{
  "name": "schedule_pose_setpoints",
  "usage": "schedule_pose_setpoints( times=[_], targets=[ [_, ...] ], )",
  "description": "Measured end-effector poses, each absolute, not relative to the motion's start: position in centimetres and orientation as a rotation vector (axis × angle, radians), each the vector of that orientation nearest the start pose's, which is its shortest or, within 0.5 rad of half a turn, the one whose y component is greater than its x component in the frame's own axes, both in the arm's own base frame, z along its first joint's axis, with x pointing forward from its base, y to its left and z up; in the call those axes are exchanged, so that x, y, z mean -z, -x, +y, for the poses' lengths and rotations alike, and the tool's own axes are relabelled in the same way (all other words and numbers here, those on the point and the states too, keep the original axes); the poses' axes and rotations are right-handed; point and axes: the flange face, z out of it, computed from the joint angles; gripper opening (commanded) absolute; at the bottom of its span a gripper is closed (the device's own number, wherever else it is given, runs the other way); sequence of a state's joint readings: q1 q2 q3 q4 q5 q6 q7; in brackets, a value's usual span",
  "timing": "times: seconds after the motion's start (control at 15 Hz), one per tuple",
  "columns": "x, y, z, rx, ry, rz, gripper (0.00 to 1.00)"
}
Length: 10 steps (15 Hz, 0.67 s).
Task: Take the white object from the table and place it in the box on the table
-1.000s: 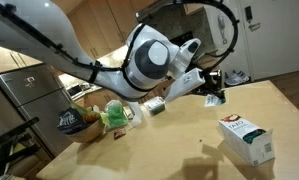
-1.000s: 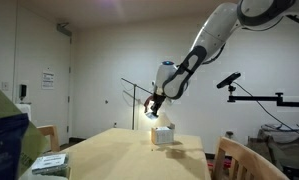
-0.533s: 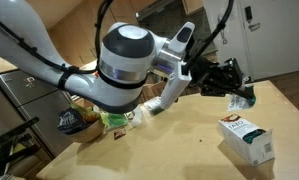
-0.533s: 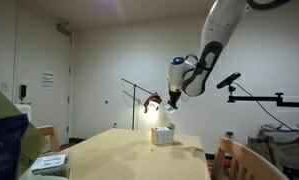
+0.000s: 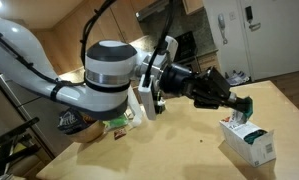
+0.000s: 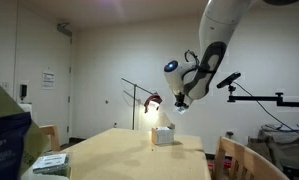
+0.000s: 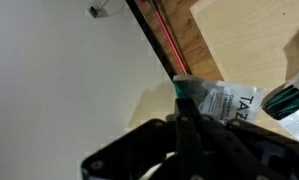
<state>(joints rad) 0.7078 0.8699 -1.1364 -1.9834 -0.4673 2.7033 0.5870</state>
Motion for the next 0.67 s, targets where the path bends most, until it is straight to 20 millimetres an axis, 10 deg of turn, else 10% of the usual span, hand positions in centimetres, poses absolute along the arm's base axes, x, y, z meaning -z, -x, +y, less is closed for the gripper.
schedule_pose_setpoints(
  times=[0.67],
  targets=[
    [-25.55, -60.38, -19.36, -0.29, -2.102, -0.338, 0.01]
  ],
)
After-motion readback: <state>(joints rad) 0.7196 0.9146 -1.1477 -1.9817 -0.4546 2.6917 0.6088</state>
